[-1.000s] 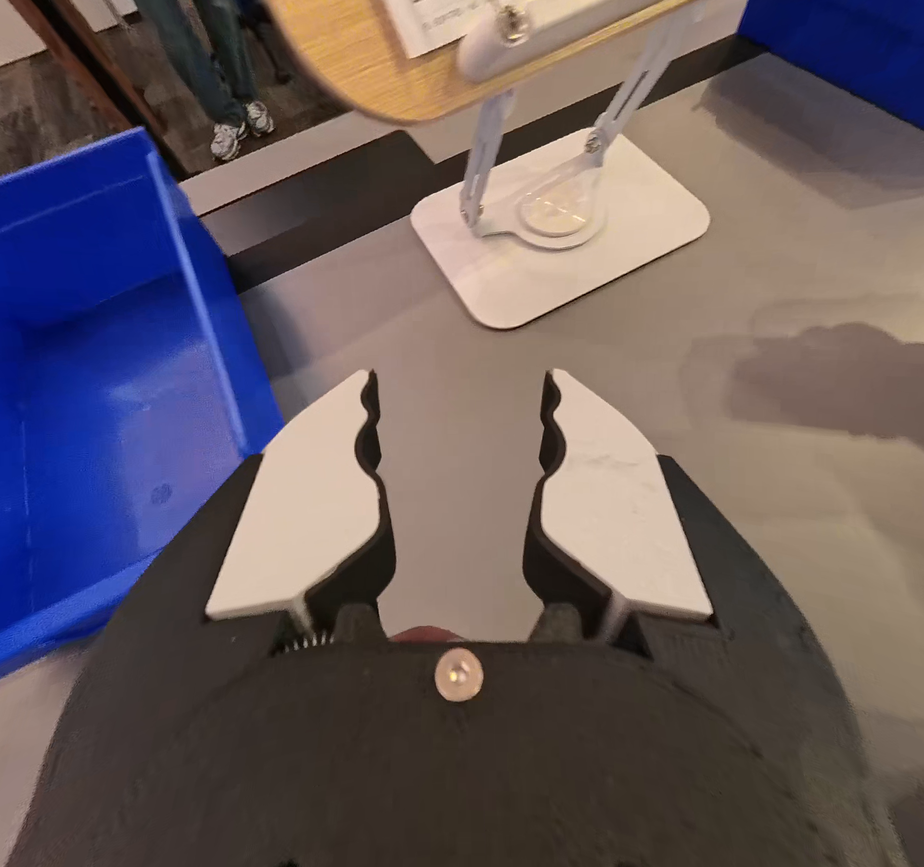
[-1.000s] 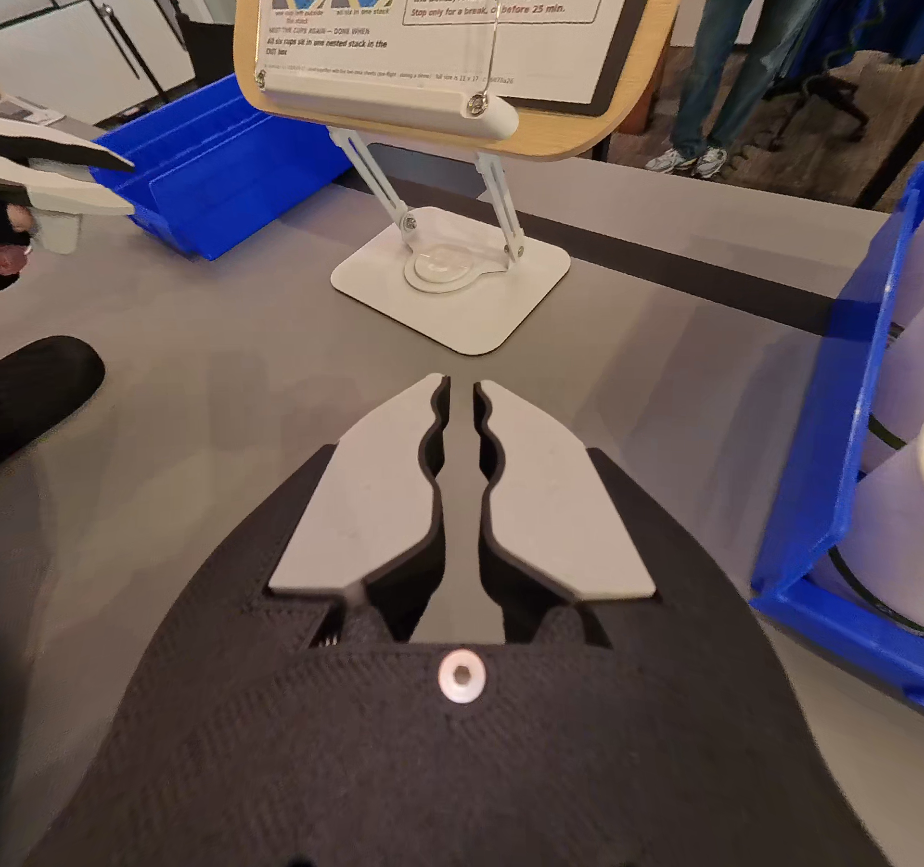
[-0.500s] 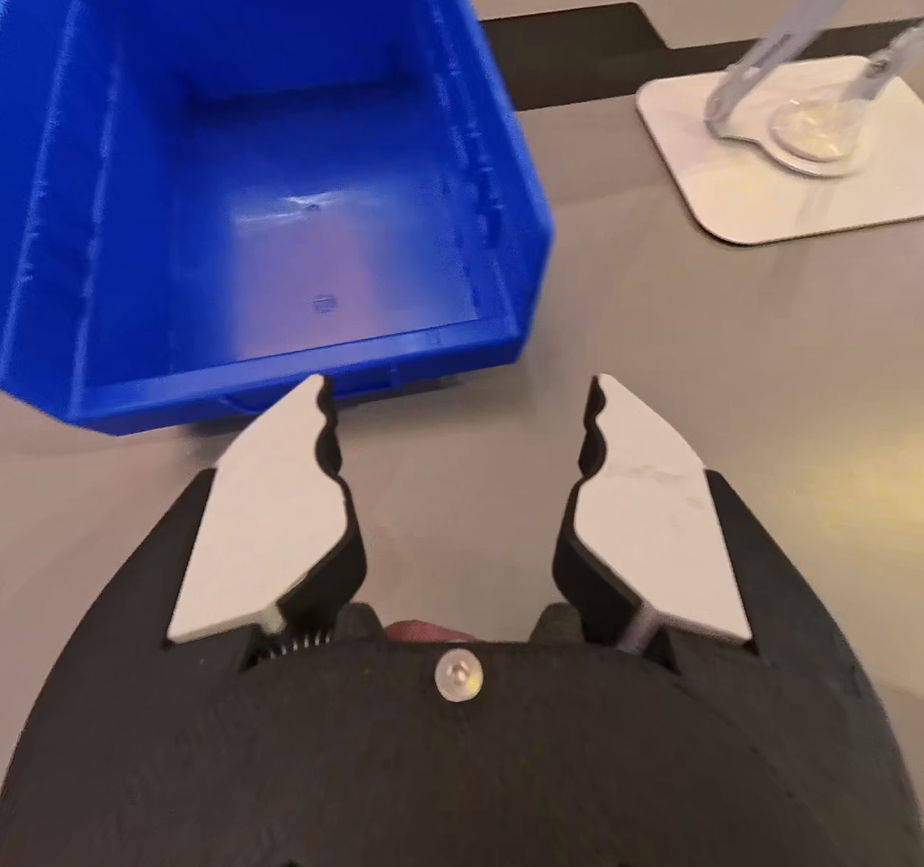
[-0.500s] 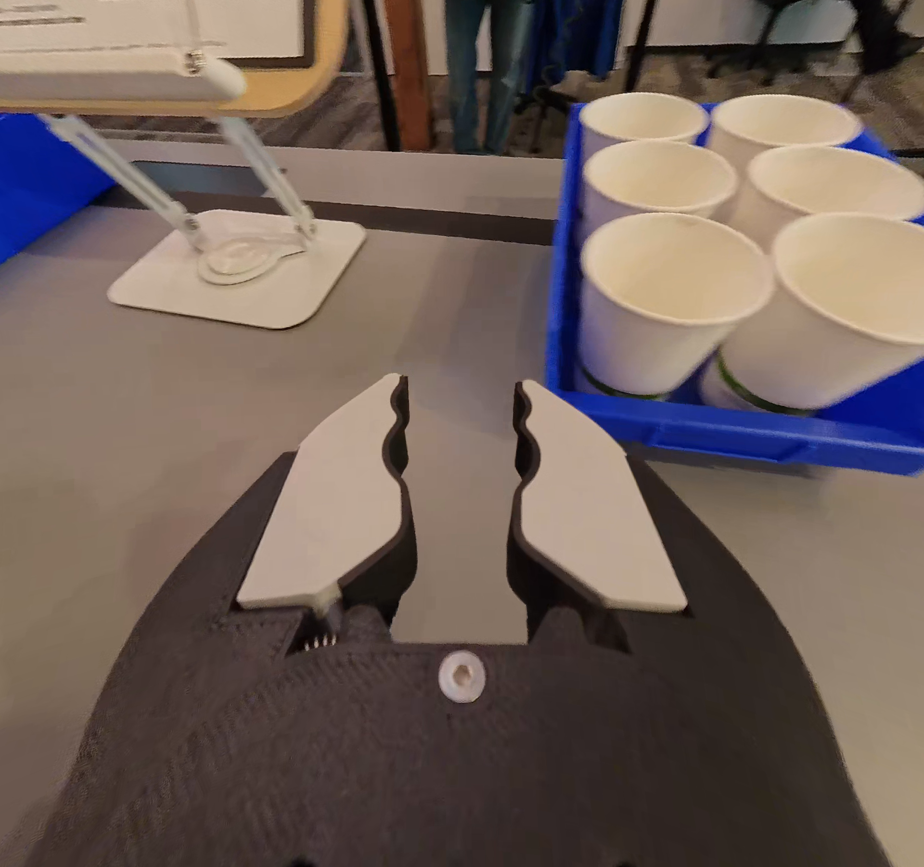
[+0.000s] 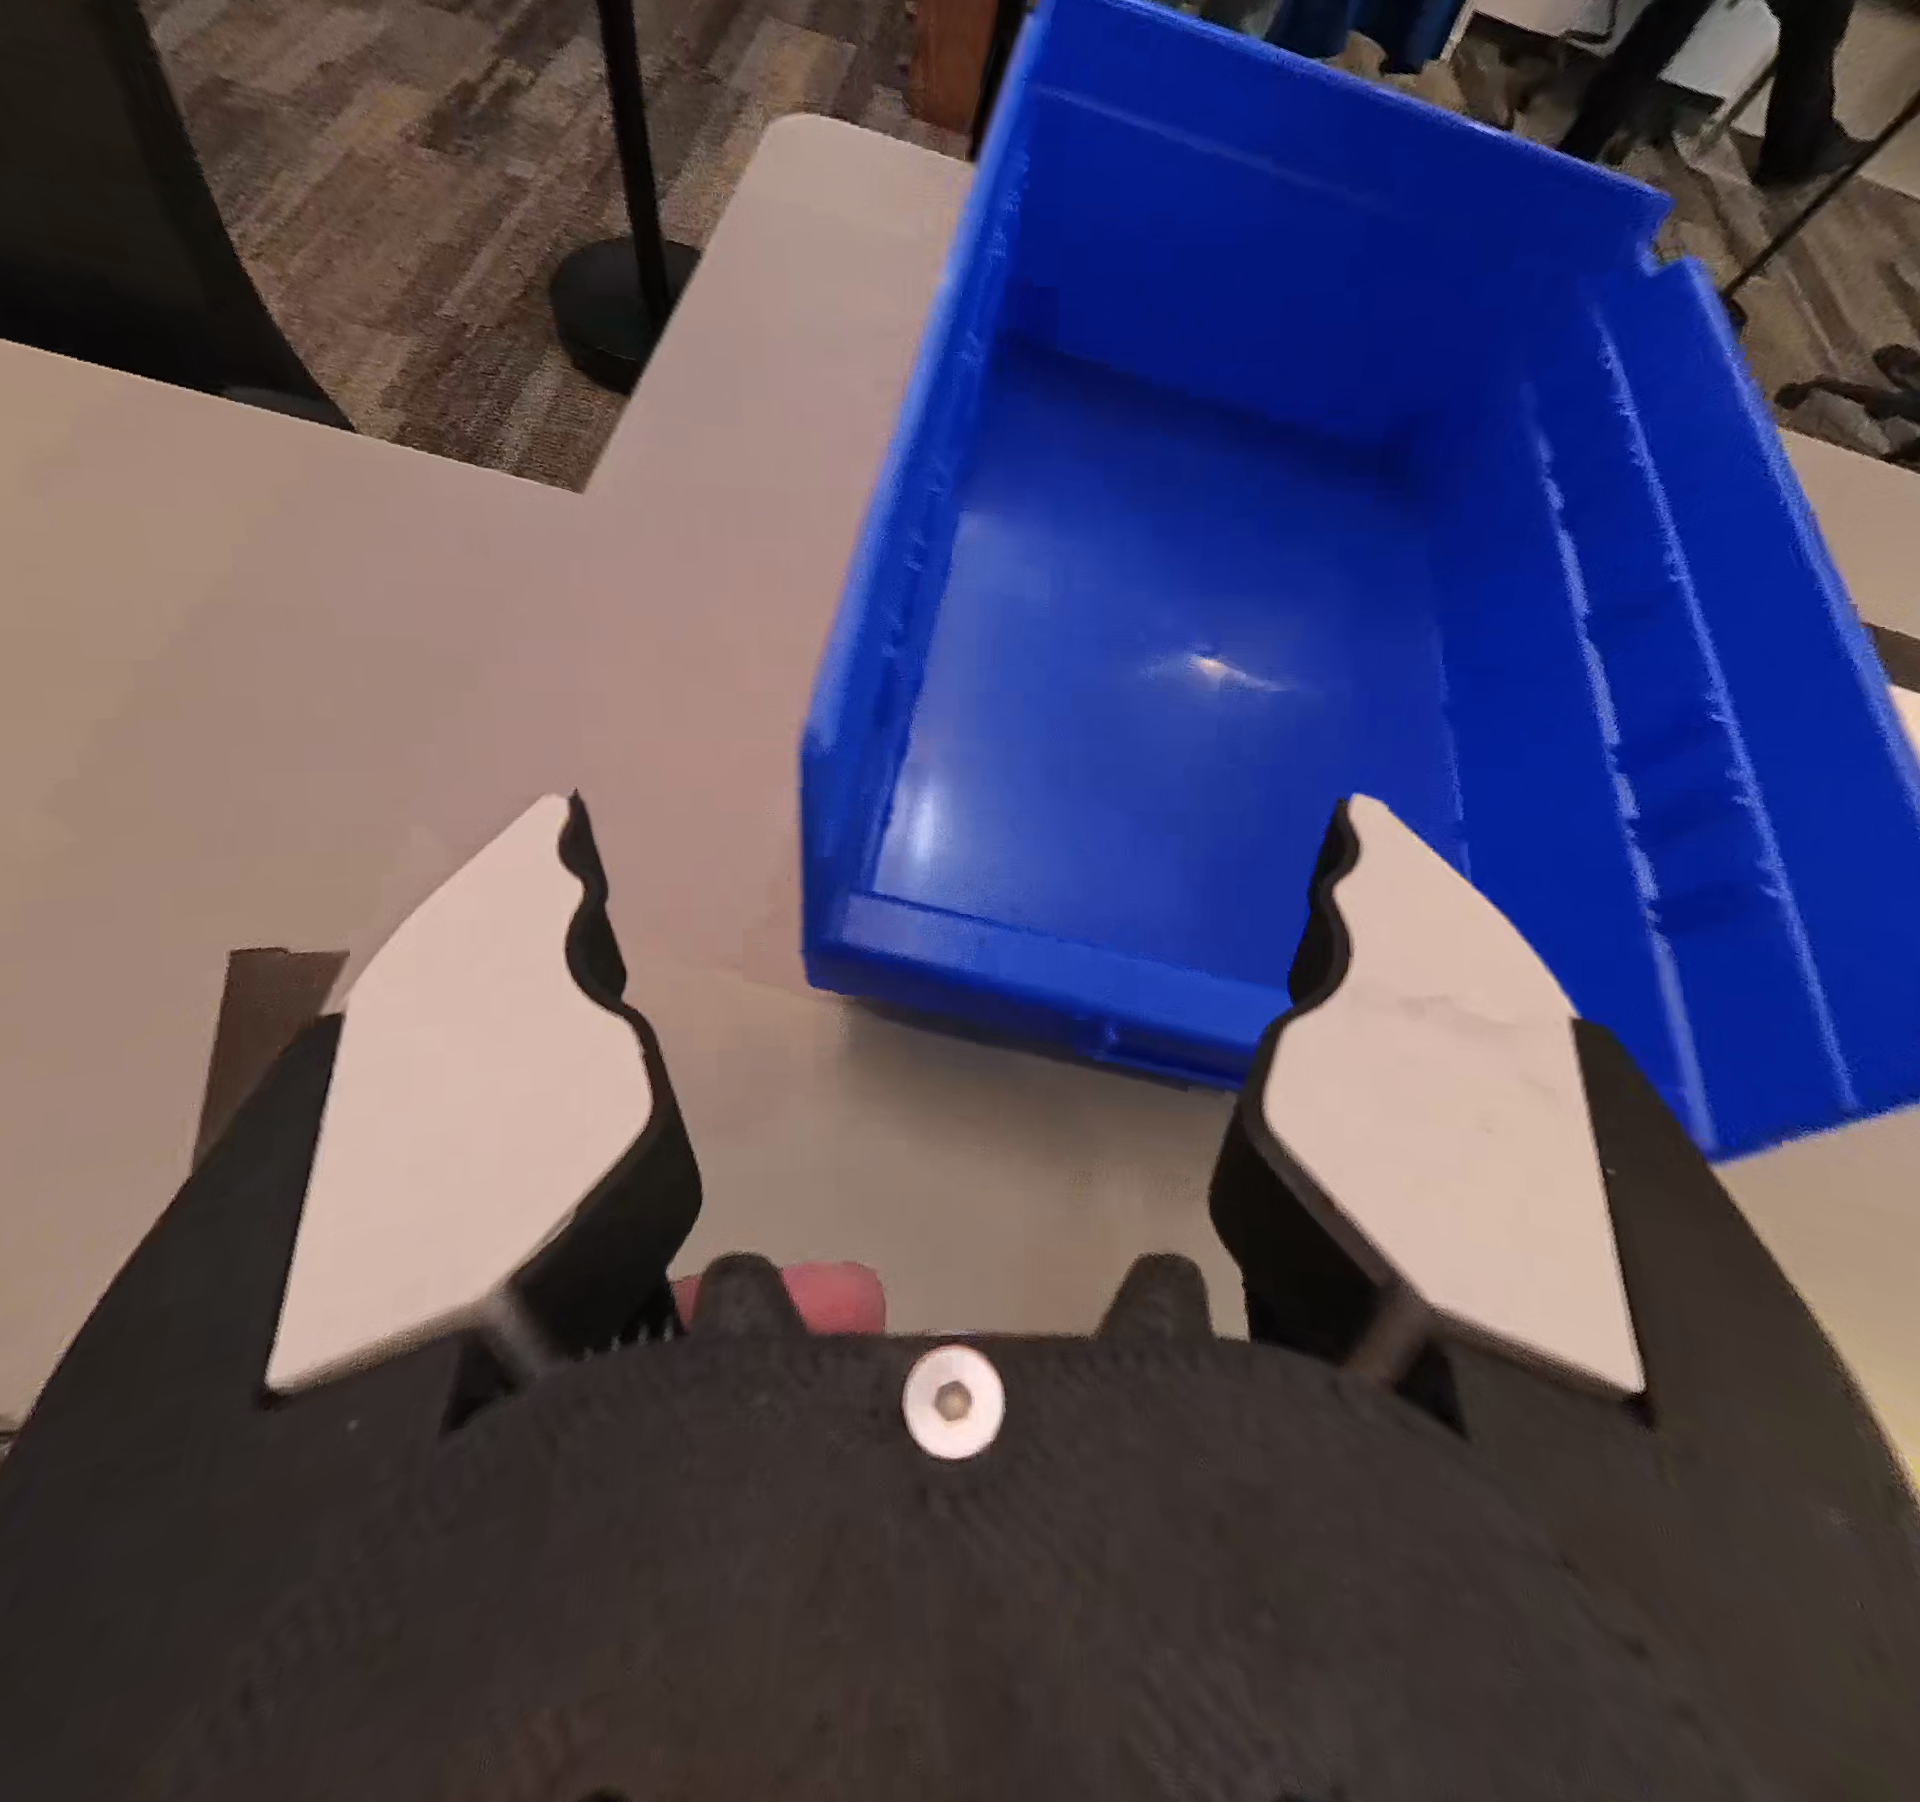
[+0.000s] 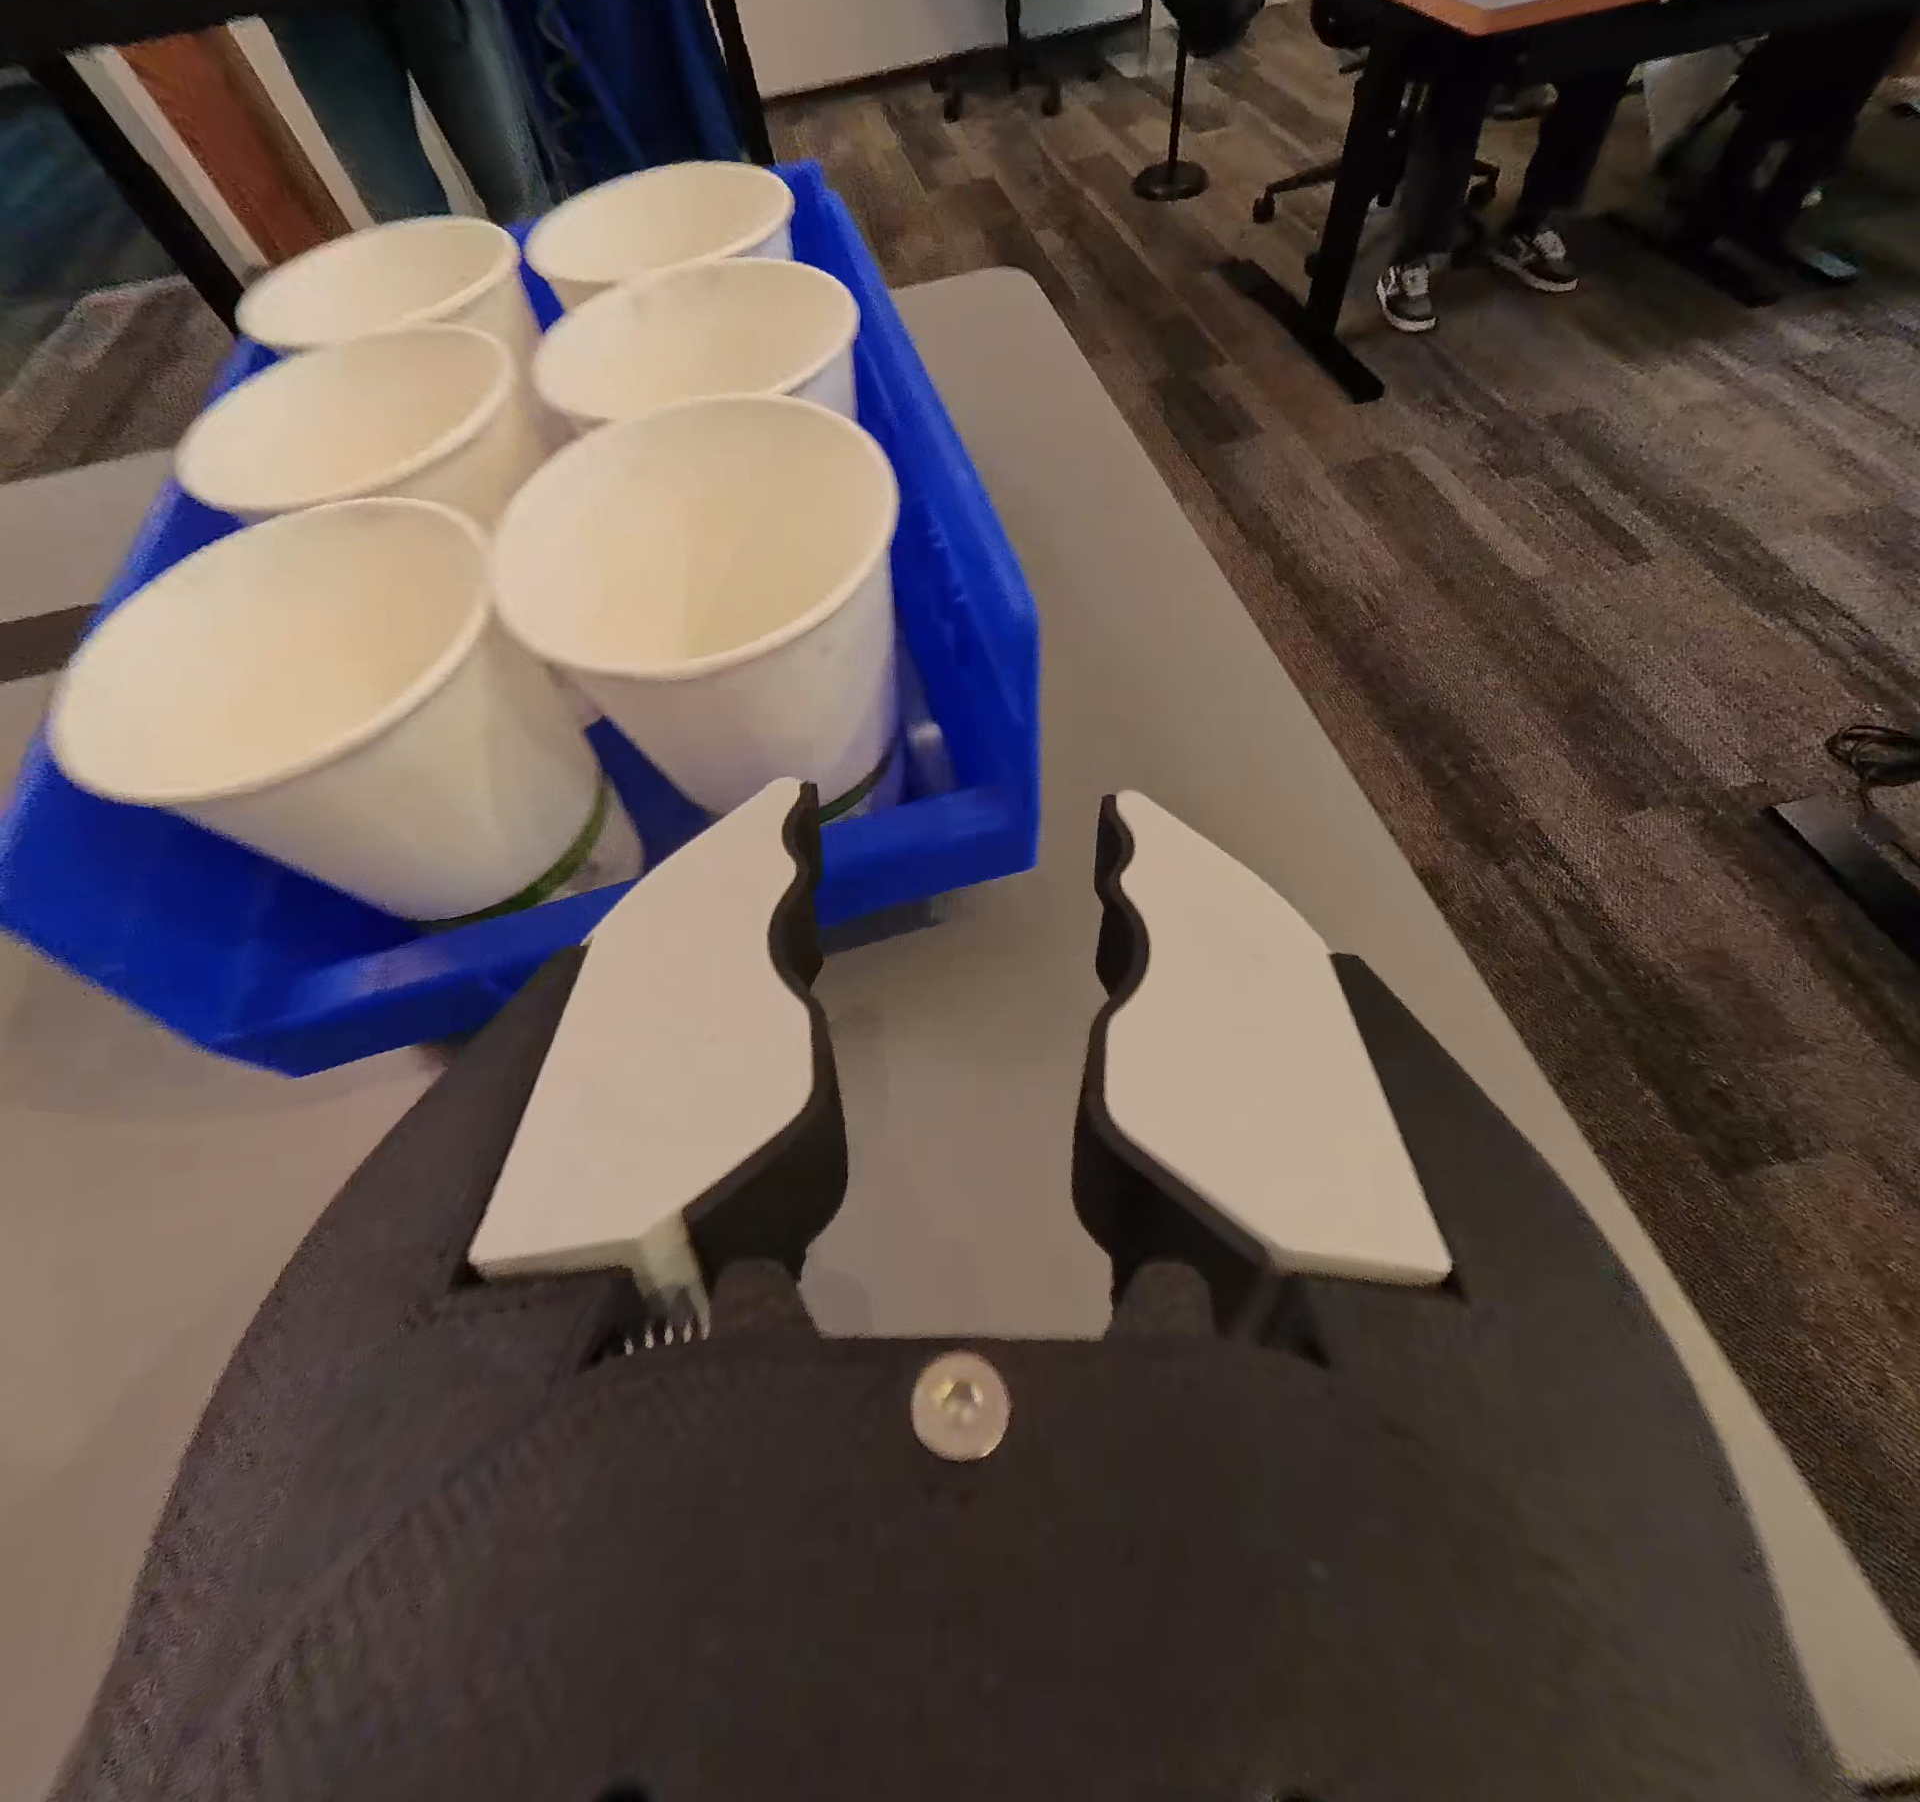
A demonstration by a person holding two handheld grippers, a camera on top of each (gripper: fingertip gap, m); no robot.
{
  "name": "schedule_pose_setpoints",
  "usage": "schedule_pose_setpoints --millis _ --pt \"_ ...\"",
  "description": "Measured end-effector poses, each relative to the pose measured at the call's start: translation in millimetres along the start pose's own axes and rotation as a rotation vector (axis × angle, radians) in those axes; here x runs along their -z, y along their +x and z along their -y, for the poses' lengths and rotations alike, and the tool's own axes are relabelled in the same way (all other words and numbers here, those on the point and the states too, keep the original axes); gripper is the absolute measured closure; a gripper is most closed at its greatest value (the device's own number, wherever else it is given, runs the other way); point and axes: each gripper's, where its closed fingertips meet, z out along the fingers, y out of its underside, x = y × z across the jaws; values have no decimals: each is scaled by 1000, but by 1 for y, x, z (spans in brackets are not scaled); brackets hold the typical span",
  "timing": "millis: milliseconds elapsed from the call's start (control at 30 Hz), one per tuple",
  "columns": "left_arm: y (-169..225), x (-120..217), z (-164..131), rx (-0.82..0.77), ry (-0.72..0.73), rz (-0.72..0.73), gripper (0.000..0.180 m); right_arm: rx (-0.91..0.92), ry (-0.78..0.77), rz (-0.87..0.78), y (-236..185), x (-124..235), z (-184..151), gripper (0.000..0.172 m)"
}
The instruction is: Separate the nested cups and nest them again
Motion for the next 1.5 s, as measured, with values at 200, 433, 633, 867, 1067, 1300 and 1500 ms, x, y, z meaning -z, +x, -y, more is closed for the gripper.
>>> schedule_pose_setpoints --millis 200,433,633,867,1067,1300,1500 --pt "-12 -18 -3 -4 -36 4 60 9 -87 26 19 -42 -3 126" --pt "-14 -38 -8 -8 -84 -39 85 78 -164 91 14 -68 -8 149" --pt "1 -47 -3 -4 -101 -156 123 81 -188 180 3 -73 -12 169" --pt "-2 -44 0 62 -111 -187 166 130 -218 200 -3 -68 -15 169" --pt "-4 -43 -2 30 -155 -170 172 160 -262 221 -13 -60 -21 168" --pt "-3 -37 -7 9 -177 -174 172 175 -300 246 -26 -46 -25 166" --pt "-5 -28 -9 3 -190 -179 172 178 -319 275 -35 -28 -25 166"
